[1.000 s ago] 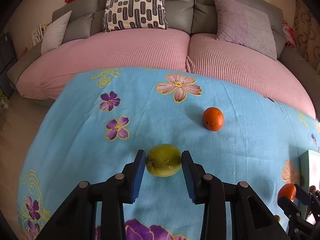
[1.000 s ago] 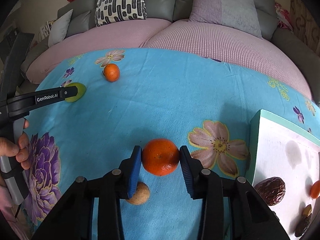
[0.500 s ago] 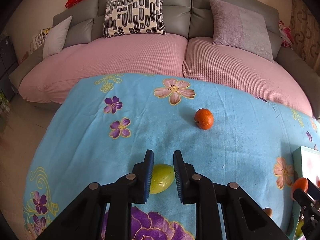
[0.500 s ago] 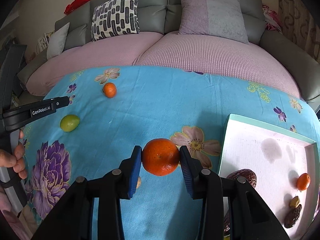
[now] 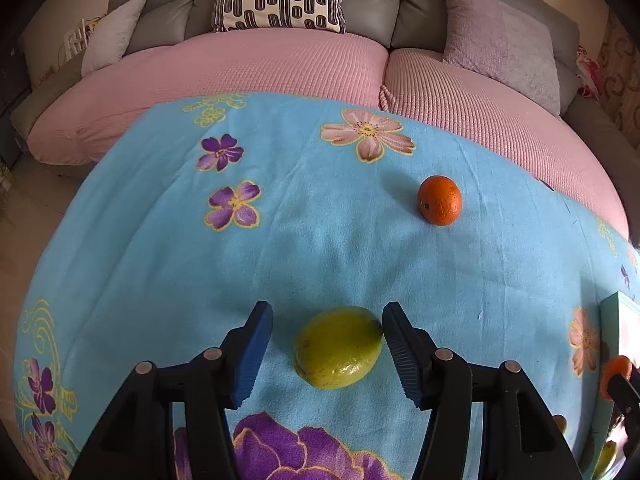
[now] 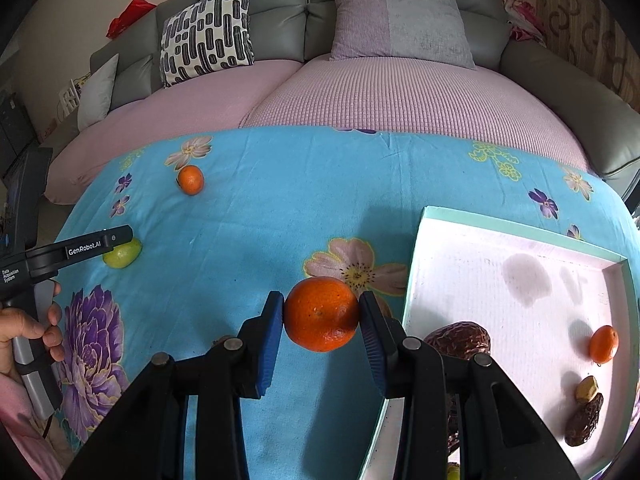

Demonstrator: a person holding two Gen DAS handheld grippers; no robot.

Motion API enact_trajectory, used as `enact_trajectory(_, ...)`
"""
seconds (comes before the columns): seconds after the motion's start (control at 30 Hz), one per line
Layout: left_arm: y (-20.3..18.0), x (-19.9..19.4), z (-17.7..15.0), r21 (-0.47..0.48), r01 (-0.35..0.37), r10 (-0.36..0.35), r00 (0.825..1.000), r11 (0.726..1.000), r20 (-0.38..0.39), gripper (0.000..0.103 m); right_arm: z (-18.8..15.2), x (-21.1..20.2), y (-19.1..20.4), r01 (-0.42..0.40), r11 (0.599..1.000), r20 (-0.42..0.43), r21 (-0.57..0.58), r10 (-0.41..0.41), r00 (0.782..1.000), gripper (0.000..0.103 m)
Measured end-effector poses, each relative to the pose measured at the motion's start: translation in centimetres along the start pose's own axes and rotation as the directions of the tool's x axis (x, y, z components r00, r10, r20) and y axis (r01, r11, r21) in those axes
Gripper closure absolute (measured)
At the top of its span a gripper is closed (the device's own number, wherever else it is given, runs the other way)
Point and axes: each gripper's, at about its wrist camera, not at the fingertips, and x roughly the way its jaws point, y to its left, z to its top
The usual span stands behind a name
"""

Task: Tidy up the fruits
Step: 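Carry the pear and tangerine over the white tray with both tools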

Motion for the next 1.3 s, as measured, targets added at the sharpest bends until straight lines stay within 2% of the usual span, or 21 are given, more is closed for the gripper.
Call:
enact_trajectory(0.17,-0.4,0.8,-0.6,0.007,-0.002,0.003,0.998,1.000,-0.058,0.051,-0.1,0.2,0.0,0.004,1.000,-0.006,-0.001,-0.004,1.000,0.063)
enact_trajectory(0.47,-0.7,-0.1,-0.9,-0.005,0.004,-0.004,0.998,1.000,-0.060,0.052,-0.2,0.4,0.1,0.003,1.000,-0.013,-0.007,-0.003,1.000,0.063)
enact_trajectory(0.8,-3.3,-5.5,-1.0,0.008,0.071,-0.071,0.997,0.997,0.037,0.052,-0.1,-1.1,-0.5,0.002,1.000,0.021,0.008,-0.003,1.000,0.063)
enact_trajectory(0.93,-5.3,-7.3,-1.3,0.049,0.100,-0.103,0.992,0.994,0.073,0.052,-0.1,-2.3,-1.0,0.006,1.000,0.045,0.018,-0.006,0.999,0.063)
enact_trajectory(1.03,-6.6,-8.4,-1.3,0.086,0.095,-0.103,0.990,0.992,0.098,0.052,-0.3,-3.4,-1.7,0.007,0.999,0.058,0.035,-0.009,0.998,0.063)
enact_trajectory(1.3,-9.4,-9.3,-2.3,0.126,0.119,-0.132,0.986,0.985,0.100,0.052,-1.4,-5.4,-4.9,0.001,0.991,0.071,0.134,-0.011,0.997,0.063)
